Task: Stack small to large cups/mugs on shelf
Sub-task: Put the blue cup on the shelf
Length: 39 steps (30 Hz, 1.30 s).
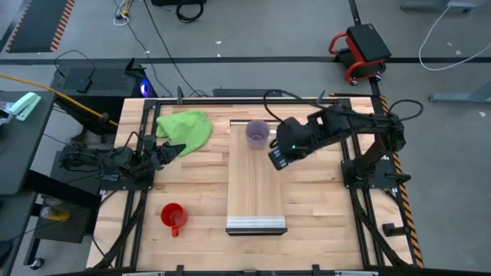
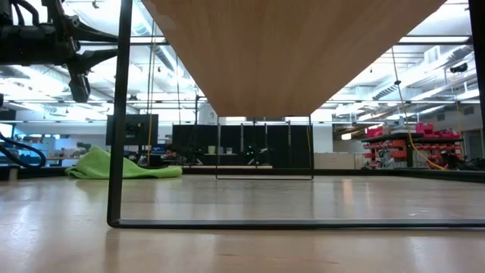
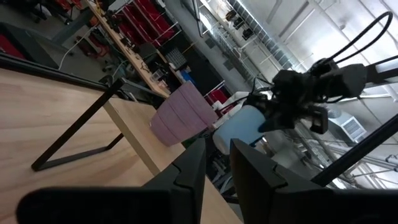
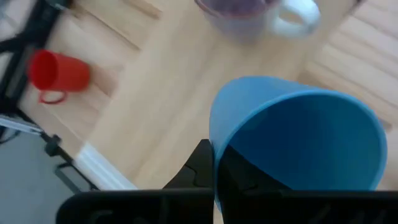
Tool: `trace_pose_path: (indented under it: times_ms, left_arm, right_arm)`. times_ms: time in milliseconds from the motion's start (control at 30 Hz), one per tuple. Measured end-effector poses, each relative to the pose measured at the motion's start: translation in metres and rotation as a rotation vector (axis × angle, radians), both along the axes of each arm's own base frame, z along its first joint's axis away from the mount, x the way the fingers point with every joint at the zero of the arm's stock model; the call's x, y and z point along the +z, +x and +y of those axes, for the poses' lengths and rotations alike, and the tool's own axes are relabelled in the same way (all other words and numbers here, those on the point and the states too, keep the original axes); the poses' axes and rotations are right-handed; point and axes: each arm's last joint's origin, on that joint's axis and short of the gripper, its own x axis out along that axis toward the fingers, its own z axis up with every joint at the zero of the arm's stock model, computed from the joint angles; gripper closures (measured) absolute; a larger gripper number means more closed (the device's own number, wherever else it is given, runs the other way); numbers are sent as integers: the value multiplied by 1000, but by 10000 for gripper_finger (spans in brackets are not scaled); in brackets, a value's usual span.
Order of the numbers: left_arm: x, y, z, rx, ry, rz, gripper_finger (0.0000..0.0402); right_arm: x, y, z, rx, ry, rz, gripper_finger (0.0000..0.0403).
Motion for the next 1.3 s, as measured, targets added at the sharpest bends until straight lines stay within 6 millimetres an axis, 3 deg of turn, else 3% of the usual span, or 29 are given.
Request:
trace_pose_path:
  times_ms: [167,533,933,1033,1167,1300]
  left_arm:
    - [0,0,0,0,-5,-3,317]
    - [6,0,0,3,3,-18,322]
    - [4,3,-1,-24,-13,3,324]
    - [16,6,-3,-84,3,15,328]
    - [49,14,-7,-123,114,58,334]
    - [77,31,-11,-158,219,225,338]
  right_arm:
    - [0,17,0,64,-26,-49,400]
    - [-25,58,10,224,-46,89,400]
    - [-41,81,31,370,-80,114,400]
    - [-43,82,32,382,-86,120,400]
    - [-42,82,31,385,-95,118,400]
    - [-41,82,29,383,-105,116,400]
